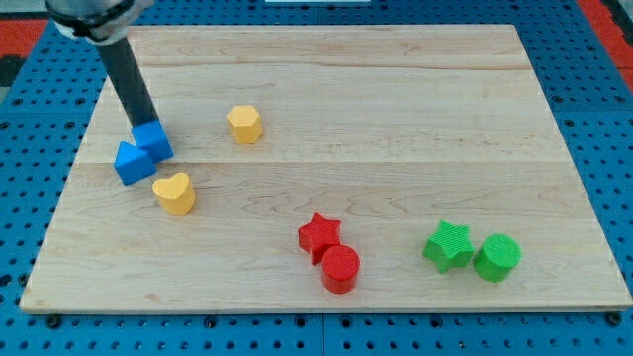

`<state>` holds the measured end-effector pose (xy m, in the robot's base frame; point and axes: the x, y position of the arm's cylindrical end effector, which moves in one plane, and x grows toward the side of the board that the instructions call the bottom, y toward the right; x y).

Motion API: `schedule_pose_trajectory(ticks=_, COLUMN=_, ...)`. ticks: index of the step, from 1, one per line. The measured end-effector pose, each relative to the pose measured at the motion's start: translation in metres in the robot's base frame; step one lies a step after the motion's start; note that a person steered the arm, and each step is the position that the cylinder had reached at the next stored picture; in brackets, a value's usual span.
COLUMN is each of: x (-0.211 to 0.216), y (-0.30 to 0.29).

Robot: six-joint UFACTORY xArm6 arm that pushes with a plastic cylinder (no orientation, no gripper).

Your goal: Point your arm at the blue triangle

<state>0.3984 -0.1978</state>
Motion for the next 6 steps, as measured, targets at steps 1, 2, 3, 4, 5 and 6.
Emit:
schedule_pose_trajectory(ticks=1, x=0.001, y=0.000)
schedule_pose_trajectory(ticks=2, x=0.000, y=-0.028)
schedule_pose_trajectory(ticks=3, x=-0.009, y=-0.074)
schedule_pose_trajectory(ticks=4, x=0.043, y=-0.071)
schedule_pose_trajectory(ticks=5, x=0.050, y=-0.041)
schedule_pose_trajectory(ticks=6, x=0.068, y=-0.048)
